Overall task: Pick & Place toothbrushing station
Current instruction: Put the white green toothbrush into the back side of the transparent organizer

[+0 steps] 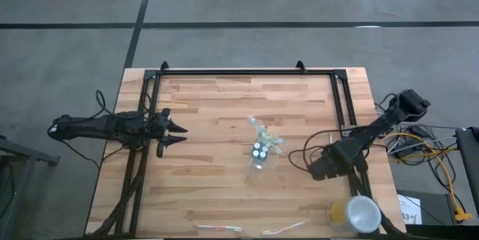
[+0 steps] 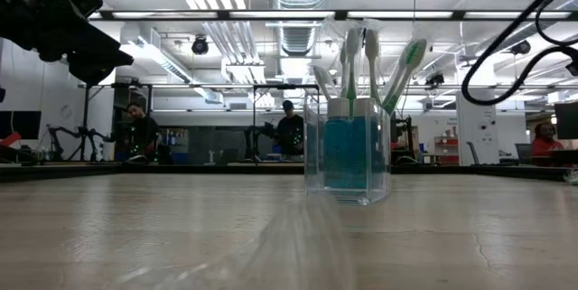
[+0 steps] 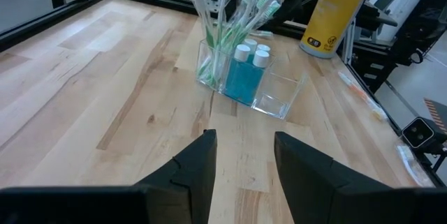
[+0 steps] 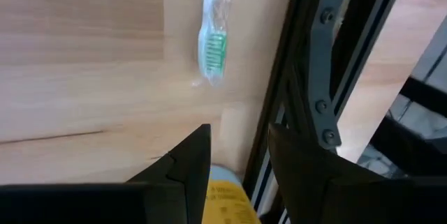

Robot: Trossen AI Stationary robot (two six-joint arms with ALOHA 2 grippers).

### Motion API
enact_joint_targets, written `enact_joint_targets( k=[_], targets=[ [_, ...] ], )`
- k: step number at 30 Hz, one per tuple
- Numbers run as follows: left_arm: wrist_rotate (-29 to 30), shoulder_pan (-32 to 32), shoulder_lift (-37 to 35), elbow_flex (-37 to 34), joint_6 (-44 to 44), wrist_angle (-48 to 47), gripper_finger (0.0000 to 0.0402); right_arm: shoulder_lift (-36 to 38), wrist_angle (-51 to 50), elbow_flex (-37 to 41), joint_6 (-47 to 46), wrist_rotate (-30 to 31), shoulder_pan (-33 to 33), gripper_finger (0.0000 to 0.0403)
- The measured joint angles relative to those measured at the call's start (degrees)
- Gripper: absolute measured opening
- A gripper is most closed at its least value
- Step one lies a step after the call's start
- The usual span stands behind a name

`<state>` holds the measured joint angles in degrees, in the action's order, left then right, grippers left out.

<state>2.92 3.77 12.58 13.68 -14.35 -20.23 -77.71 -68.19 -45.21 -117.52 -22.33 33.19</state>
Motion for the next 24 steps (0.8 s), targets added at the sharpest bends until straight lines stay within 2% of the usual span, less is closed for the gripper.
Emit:
enact_joint_targets(
  k=[10,16,24],
  targets=[
    [-0.1,0.0,0.0,0.0,0.0,0.0,0.0149,-4.6,0.7,0.0,2.9,1.3,0.2,0.0128],
    [-0.2,0.0,0.0,0.0,0.0,0.0,0.0149,-4.9,3.6,0.0,1.1,3.9,0.2,0.0132],
    [-0.2,0.0,0.0,0.0,0.0,0.0,0.0149,-4.9,4.3,-0.2,0.1,3.9,1.5,0.0120]
  ],
)
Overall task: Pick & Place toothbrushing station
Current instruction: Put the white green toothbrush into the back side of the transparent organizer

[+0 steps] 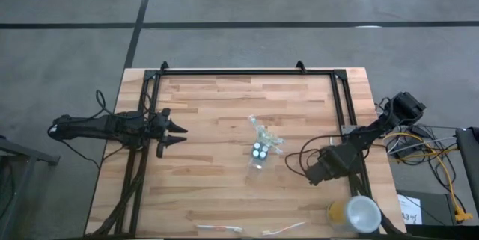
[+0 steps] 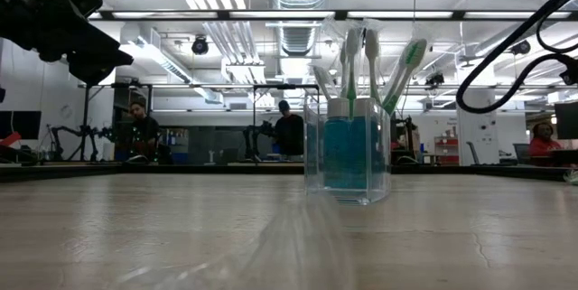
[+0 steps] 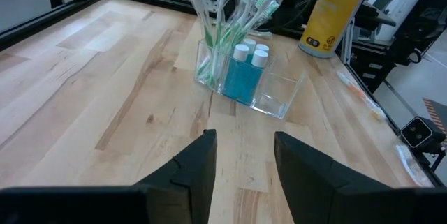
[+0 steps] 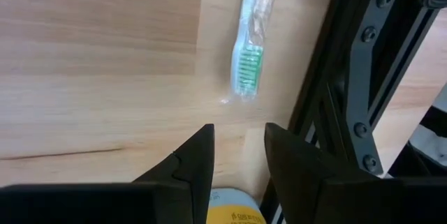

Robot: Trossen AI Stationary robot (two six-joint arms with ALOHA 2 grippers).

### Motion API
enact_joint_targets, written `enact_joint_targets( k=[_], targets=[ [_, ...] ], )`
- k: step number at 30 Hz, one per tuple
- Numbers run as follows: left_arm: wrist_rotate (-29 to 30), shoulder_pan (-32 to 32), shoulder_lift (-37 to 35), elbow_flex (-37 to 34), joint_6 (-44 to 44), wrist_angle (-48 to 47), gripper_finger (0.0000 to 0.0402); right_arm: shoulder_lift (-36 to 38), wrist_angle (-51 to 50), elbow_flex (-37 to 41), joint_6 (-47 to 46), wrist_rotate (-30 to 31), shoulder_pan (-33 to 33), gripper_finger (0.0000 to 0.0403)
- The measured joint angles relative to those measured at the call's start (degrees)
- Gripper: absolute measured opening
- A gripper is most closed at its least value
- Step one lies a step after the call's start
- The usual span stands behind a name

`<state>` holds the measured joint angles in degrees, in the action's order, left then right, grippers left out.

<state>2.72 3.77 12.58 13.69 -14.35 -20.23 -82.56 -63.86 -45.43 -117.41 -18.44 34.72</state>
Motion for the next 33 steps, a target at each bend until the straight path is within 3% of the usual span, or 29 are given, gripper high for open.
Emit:
enact_joint_targets(
  k=[8,21,33],
  targets=[
    [0.0,0.0,0.0,0.0,0.0,0.0,0.0149,0.0,0.0,0.3,-0.9,0.4,1.1,0.0125],
    [0.2,0.0,0.0,0.0,0.0,0.0,0.0149,0.0,0.5,2.8,-1.1,1.8,4.2,0.0165],
    [0.2,0.0,0.0,0.0,0.0,0.0,0.0149,0.0,7.2,6.8,-1.1,3.7,4.2,0.0153]
  ],
)
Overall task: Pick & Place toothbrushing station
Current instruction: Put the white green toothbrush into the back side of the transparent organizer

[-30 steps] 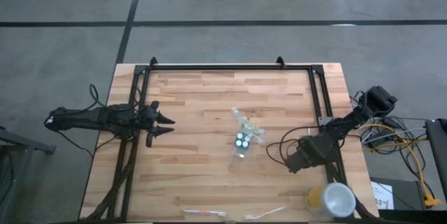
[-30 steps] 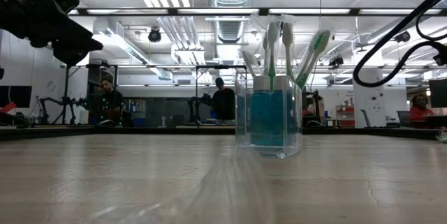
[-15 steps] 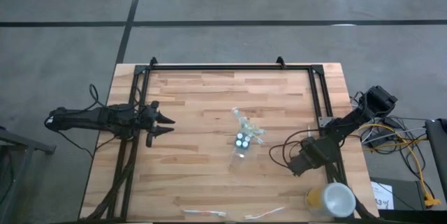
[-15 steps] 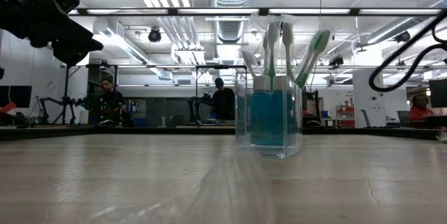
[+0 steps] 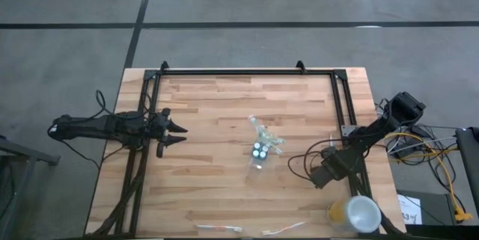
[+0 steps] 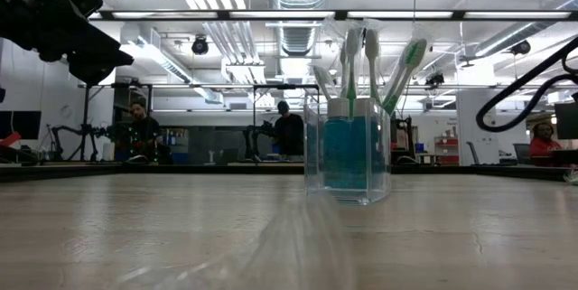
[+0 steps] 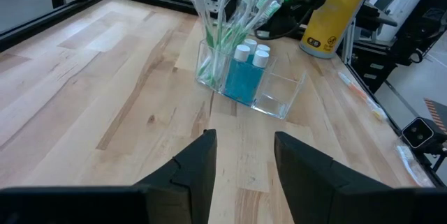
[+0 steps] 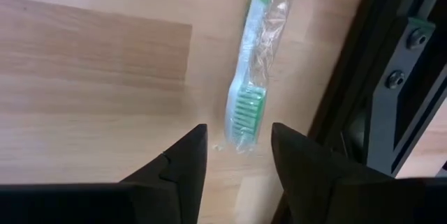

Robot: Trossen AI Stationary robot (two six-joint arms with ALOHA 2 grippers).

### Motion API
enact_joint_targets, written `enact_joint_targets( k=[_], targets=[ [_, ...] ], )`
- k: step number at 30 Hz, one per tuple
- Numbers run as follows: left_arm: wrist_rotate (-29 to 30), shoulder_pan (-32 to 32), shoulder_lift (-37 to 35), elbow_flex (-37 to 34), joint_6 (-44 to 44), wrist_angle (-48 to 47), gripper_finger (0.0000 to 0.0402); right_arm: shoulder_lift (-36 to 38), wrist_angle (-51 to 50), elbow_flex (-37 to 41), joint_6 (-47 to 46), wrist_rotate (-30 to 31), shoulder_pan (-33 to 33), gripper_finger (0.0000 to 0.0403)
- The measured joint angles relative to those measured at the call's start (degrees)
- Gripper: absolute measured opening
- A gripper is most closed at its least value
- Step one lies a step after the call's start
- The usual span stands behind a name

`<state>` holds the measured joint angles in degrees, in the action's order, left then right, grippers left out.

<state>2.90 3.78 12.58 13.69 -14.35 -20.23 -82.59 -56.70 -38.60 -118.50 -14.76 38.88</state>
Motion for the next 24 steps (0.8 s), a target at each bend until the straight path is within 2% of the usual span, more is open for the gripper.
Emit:
enact_joint_targets(
  k=[9,24],
  targets=[
    [0.0,0.0,0.0,0.0,0.0,0.0,0.0149,0.0,0.6,0.0,0.0,-0.6,0.0,0.0125],
    [-0.2,0.0,0.0,0.0,0.0,0.0,0.0149,0.0,2.2,0.1,1.7,-0.7,0.0,0.0030]
  ],
)
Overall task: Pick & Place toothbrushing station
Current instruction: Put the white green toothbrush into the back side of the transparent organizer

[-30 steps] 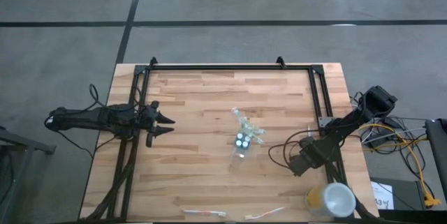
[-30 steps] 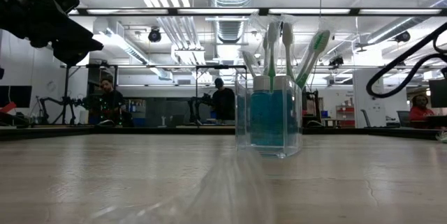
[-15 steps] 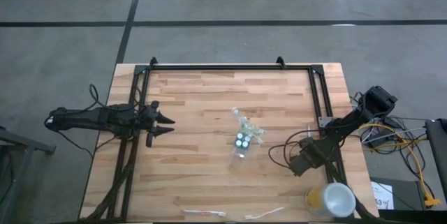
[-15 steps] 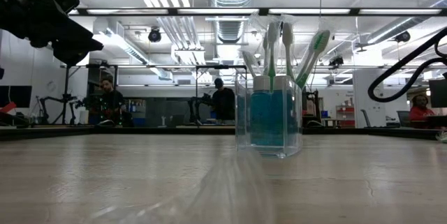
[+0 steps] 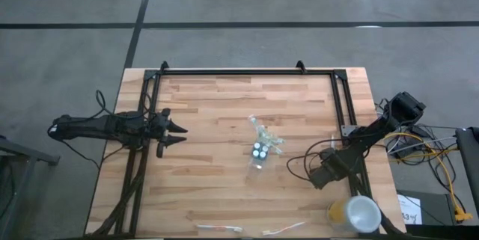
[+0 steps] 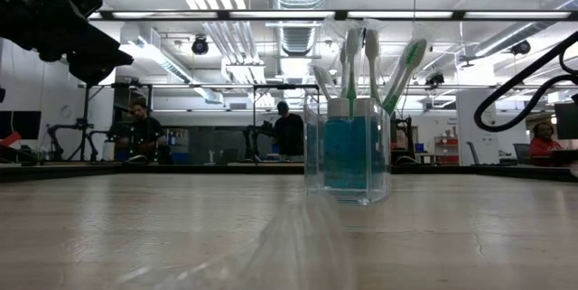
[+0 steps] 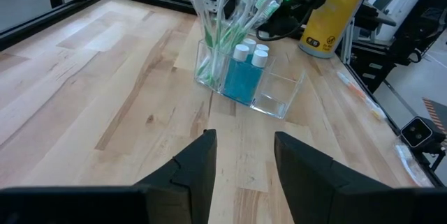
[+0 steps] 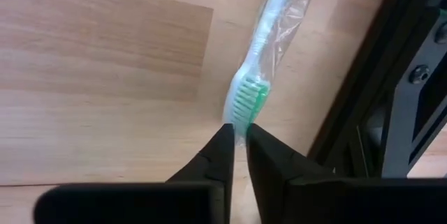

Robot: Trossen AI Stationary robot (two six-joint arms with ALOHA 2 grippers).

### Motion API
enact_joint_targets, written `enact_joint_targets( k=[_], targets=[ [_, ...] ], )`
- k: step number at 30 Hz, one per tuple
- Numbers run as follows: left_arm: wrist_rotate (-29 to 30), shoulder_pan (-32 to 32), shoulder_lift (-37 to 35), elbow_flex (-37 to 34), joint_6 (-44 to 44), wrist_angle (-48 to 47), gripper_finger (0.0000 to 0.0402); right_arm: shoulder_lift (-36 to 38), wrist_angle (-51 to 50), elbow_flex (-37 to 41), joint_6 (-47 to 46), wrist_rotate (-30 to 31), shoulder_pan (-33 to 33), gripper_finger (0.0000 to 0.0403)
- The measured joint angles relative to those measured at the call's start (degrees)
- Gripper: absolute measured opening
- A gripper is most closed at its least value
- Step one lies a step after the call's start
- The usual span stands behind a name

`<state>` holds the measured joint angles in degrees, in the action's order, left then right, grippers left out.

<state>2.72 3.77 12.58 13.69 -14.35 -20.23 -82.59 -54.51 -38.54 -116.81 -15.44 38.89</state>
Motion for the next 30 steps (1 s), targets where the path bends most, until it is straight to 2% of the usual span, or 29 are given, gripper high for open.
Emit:
enact_joint_targets(
  k=[3,10,16,22,30],
  targets=[
    [0.0,0.0,0.0,0.0,0.0,0.0,0.0149,0.0,0.1,0.0,0.0,0.0,0.0,0.0013],
    [0.0,0.0,0.0,0.0,0.0,0.0,0.0149,0.2,0.1,-0.2,0.2,-0.1,0.0,0.0008],
    [0.1,0.0,0.0,0.0,0.0,0.0,0.0149,3.5,0.8,-1.8,1.4,-4.3,0.0,0.0008],
    [0.3,0.0,0.0,0.0,0.0,0.0,0.0149,12.0,1.0,-3.4,0.0,-4.0,-0.1,0.0008],
    [0.2,0.0,0.0,0.0,0.0,0.0,0.0149,28.5,2.8,-4.9,-0.8,0.2,-0.2,0.0008]
  ],
)
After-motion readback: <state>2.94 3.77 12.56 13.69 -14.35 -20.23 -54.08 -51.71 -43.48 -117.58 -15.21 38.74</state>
